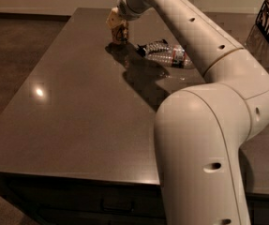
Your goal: Move orange can near rxbar chocolate
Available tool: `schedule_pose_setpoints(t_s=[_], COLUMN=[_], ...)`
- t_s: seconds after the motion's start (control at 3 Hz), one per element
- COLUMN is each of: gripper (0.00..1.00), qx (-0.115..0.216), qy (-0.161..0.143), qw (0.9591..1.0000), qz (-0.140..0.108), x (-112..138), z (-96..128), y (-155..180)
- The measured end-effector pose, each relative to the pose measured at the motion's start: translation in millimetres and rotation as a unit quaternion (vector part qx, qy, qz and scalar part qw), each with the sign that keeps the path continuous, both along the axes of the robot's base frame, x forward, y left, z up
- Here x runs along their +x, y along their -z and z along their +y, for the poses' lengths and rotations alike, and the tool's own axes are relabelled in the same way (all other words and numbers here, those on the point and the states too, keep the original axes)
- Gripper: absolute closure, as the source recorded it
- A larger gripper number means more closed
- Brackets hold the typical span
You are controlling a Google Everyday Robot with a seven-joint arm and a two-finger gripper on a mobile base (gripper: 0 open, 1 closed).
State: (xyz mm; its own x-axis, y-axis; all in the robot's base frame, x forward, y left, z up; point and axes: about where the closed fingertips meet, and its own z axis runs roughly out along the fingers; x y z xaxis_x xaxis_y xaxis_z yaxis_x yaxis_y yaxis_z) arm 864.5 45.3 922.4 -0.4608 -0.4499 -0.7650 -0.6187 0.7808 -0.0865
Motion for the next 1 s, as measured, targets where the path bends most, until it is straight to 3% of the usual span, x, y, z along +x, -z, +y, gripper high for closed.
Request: schedule_pose_setpoints(t_s=[0.33,1.0], gripper=[0.84,0.37], qx=[0.006,0.014], qy=[0.005,0.028], qw=[1.0,0.9995], qz=[0.005,0.009], x=[7.1,15.6], z=[-12.0,-46.4], y=[8.5,15.2])
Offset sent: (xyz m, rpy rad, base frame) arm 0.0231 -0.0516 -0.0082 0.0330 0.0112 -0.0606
